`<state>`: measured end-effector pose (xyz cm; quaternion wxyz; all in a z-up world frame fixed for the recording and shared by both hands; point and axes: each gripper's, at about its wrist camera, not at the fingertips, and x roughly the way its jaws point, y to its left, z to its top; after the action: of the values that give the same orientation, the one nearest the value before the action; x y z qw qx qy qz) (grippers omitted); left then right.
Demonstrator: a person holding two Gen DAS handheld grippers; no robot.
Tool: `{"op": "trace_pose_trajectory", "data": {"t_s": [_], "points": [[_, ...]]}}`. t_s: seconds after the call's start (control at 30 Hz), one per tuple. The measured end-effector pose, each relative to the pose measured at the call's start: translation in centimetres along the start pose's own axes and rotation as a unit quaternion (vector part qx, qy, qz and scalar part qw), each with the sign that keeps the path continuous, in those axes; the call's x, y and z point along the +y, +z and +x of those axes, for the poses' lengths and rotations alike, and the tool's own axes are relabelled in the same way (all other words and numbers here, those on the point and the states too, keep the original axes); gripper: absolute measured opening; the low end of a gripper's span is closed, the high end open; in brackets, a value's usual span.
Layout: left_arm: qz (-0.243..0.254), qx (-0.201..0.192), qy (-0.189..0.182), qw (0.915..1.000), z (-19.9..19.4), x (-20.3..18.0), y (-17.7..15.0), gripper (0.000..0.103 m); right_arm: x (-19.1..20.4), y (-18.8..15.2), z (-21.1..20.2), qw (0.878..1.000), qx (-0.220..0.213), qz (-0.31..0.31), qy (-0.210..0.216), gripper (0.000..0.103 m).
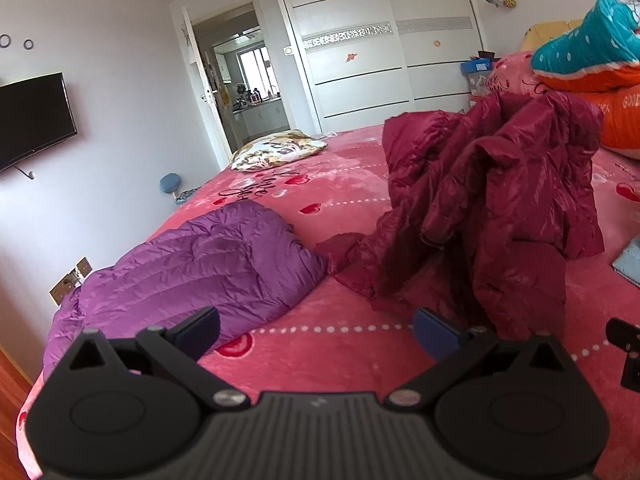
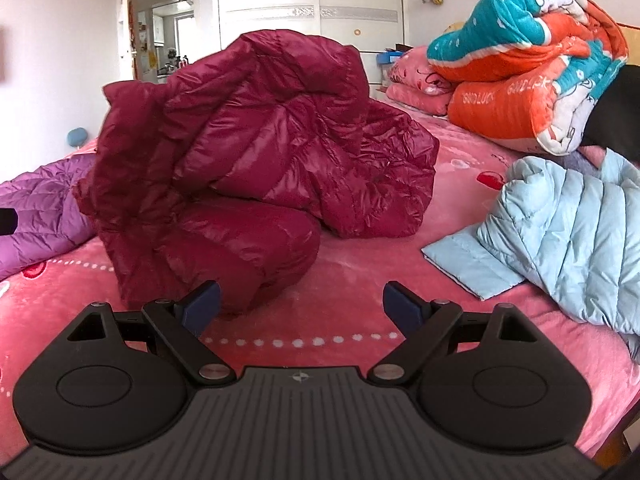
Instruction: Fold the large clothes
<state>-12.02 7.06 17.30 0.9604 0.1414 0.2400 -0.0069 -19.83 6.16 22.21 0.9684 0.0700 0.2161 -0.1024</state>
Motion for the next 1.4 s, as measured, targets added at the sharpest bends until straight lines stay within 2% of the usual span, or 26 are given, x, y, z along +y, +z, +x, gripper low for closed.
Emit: {"op": "trace_pose_trajectory", "data": {"t_s": [0.7, 1.4], "points": [[0.016, 0.017, -0.023, 0.9995, 2.1, -3.3, -0.5, 0.102, -1.7, 0.2, 2.5, 0.999, 0.019, 0.033, -0.009, 0.103], [0.022, 0.003, -0.059, 0.998, 4.6, -5.6, -0.5, 0.102, -3.8, 0.5, 5.8, 0.996, 0.042, 0.073, -0.014, 0.103]]}}
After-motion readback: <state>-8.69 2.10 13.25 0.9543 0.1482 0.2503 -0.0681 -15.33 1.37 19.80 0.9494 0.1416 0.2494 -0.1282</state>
